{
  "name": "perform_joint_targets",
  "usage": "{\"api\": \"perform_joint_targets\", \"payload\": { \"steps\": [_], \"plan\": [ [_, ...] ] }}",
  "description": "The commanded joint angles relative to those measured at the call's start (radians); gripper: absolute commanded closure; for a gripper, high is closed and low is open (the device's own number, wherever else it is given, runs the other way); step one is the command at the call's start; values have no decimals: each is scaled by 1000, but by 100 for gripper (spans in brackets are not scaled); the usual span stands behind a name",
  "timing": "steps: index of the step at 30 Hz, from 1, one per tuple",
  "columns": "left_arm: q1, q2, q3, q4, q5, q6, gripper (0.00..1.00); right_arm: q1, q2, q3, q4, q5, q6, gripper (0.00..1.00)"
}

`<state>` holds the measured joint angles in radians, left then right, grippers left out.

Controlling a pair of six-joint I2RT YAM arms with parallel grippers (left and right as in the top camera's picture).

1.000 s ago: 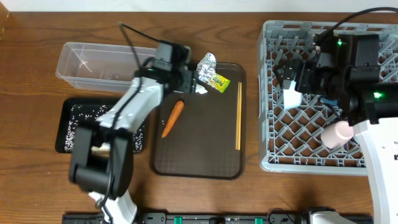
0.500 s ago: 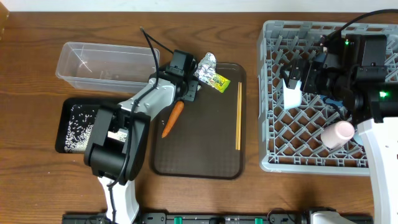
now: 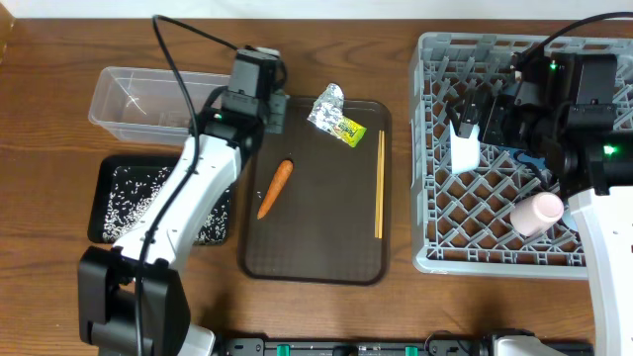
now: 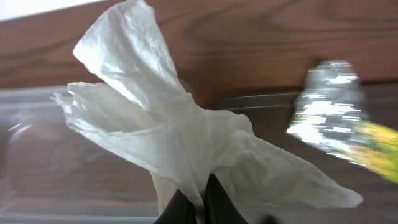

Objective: Sort waste into correct bins and load items into the dishwasher rack
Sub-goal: 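Grasp the white tissue with the left gripper and drop it in the clear bin, then grasp the foil and yellow wrapper with the left gripper, drop in clear bin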

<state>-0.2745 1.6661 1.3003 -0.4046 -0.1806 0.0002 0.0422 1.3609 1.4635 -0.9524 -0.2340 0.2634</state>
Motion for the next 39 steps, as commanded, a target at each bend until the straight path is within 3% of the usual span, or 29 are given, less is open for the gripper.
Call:
{"api": "perform_joint_targets", "payload": {
  "steps": [1,5,7,8,10,17,22,27,34,36,39],
  "plan": [
    [65,58,2,-10,-93,14,94,-3,-2,3,1,-2,10,1],
    [117,102,1,-10,-66,-24,93,-3,-2,3,-2,-2,10,1],
    [121,97,3,-8,-44,-24,48,-3,-2,3,-1,-2,10,1],
    [120,89,6,-5,-39,-30,38,-3,-2,3,-2,-2,10,1],
    [108,69,13,7,-28,-55,36,-3,-2,3,-2,-2,10,1],
    [25,82,13,150,258,-8,37,-3,-2,3,-2,-2,10,1],
    [-59,199,13,286,268,83,36,-3,-2,3,-14,-2,10,1],
    [-116,330,13,409,267,85,28,-3,-2,3,-24,-2,10,1],
    [-155,455,13,502,267,85,28,-2,-1,2,-39,-2,10,1],
    [-155,477,13,517,267,85,30,-2,-2,2,-39,-2,10,1],
    [-155,493,13,518,267,85,46,-2,-1,2,-40,-2,10,1]
  ]
}}
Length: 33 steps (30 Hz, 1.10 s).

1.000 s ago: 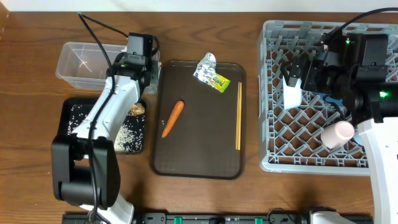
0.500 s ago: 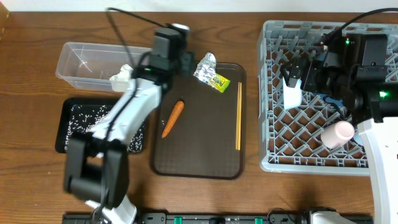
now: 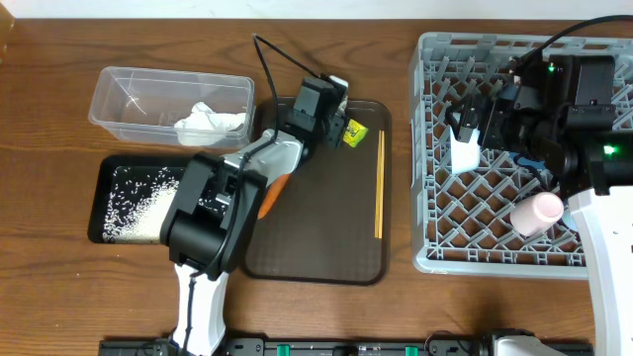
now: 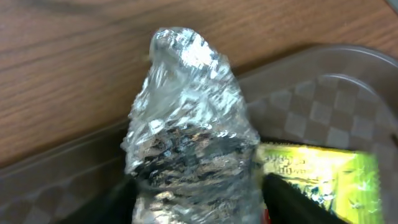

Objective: Sort waste into correct bins and load items into the dishwasher rack
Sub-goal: 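Grasp the foil and yellow wrapper with the left gripper, drop in clear bin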

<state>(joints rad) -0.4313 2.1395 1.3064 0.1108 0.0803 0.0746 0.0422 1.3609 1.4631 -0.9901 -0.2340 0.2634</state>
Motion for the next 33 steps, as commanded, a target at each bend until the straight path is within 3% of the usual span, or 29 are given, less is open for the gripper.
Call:
{"api": "perform_joint_targets", "payload": {
  "steps": [1,5,6,15,23,26,33],
  "plan": [
    [2,21,7,-1,6,11,55,-2,-1,3,-2,-2,9,1],
    [2,14,7,-29,7,11,89,-2,-1,3,-1,-2,10,1],
    [2,2,7,-55,7,10,94,-2,-1,3,-1,-2,9,1],
    [4,-262,7,-270,-25,0,94,-2,-1,3,-21,-2,9,1],
    [48,-410,7,-390,-369,2,94,-2,-1,3,-31,-2,9,1],
    [104,-396,7,-413,-434,-70,94,-2,-1,3,-36,-2,9,1],
    [259,-353,7,-408,-433,-244,94,-2,-1,3,-51,-2,9,1]
  ]
}}
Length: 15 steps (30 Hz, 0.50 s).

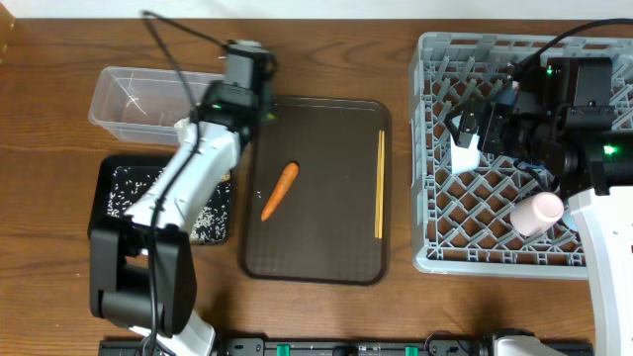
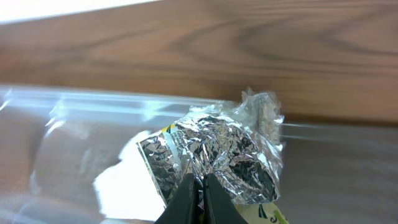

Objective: Sort waste into correct bins and load items into the dishwasher rack
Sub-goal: 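Grasp the foil and yellow wrapper with the left gripper, drop in clear bin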

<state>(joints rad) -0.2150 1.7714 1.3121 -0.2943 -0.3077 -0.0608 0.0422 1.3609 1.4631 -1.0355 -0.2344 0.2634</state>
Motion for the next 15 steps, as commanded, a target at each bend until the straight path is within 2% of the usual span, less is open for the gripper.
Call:
{"api": "perform_joint_targets", "payload": {
  "steps": [1,4,5,7,8,9,10,15],
  "plan": [
    [63,21,1,5,-45,-132,94,-2,-2,3,-6,-2,9,1],
    [93,31,1,25,-45,-167,94,-2,-1,3,-9,-2,9,1],
    [97,32,1,31,-41,-171,87,-2,-2,3,-9,-2,9,1],
    [97,32,1,29,-42,-170,66,-2,-2,3,-10,-2,9,1],
    [96,31,1,21,-42,-170,51,-2,-2,3,-11,-2,9,1],
    [93,29,1,9,-42,-170,31,-2,-2,3,-13,-2,9,1],
    [92,26,1,-3,-42,-170,22,-2,-2,3,-17,-2,9,1],
    [90,-31,1,-67,-41,-170,21,-2,-2,3,-29,-1,0,1]
  ]
}}
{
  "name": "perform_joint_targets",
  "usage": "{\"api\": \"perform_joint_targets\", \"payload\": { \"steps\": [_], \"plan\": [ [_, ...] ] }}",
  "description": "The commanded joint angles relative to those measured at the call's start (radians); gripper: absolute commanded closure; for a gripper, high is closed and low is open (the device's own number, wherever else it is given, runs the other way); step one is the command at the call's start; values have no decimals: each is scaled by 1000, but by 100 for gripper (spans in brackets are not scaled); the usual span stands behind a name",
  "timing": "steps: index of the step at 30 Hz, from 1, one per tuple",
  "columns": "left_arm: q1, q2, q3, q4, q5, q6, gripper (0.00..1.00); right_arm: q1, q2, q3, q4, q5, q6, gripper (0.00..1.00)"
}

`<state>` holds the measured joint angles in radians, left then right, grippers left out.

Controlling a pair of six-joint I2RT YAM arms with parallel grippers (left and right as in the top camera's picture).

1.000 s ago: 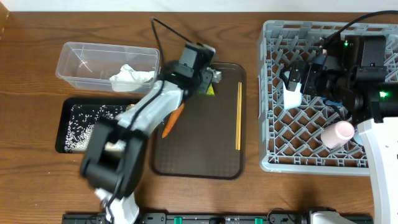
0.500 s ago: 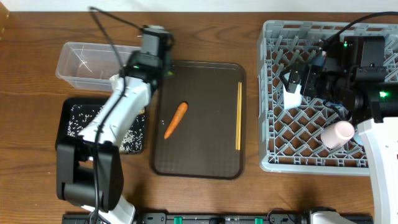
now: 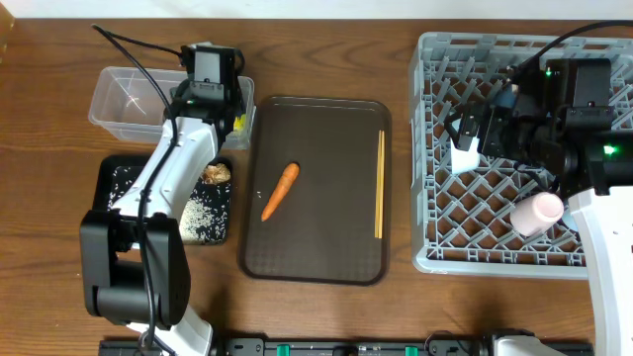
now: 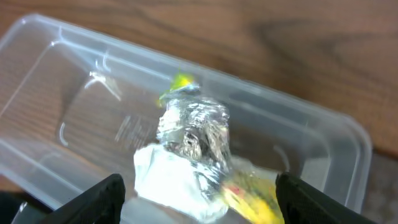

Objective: Sort waste into correct bins and load items into the dishwasher rack
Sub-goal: 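Grasp the foil and yellow wrapper with the left gripper, drop in clear bin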

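In the left wrist view a crumpled foil wrapper with a yellow printed end lies inside the clear plastic bin, partly on a white tissue. My left gripper hangs open just above it, over the right end of the clear bin; the overhead view also shows the left gripper there. On the brown tray lie a carrot and a pair of chopsticks. My right gripper is over the dish rack, beside a white item.
A black tray scattered with rice sits in front of the clear bin, with a brown food scrap at its right edge. A pink cup lies in the rack. Cables trail over the back of the table.
My left gripper was shut on the foil wrapper at the bin's right edge. Now it is open further left over the bin, and the wrapper lies inside. The right arm has not moved.
My left gripper first held a white tissue near the clear bin. Then the tissue lay in the bin and the gripper was at the foil wrapper on the brown tray. Then it held the wrapper at the bin, and now the wrapper lies in the bin.
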<state>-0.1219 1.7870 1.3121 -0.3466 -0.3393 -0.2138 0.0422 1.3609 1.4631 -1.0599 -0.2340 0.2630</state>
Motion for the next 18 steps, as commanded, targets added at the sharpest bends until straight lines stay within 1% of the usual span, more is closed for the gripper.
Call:
{"api": "perform_joint_targets", "payload": {
  "steps": [1,3,5,6,10,12,15,18],
  "plan": [
    [-7,-71,1,-29,-10,-17,20,-2,-2,3,-6,-2,-6,1],
    [-15,-116,1,-57,-10,-17,20,-2,-2,3,-6,-2,-10,1],
    [-27,-165,1,-100,11,-17,22,-2,-2,3,-6,-2,-10,1],
    [-33,-187,1,-125,50,-16,25,-2,-2,3,-6,-2,-10,1],
    [-73,-257,1,-259,298,42,26,-2,-2,3,1,-2,-10,1],
    [-108,-269,1,-352,369,48,26,-2,-2,3,5,-2,-10,1],
    [-174,-258,-12,-472,385,56,26,-2,-2,3,14,-2,-9,1],
    [-248,-237,-68,-506,385,116,26,-2,-1,3,26,-2,-9,1]
  ]
}}
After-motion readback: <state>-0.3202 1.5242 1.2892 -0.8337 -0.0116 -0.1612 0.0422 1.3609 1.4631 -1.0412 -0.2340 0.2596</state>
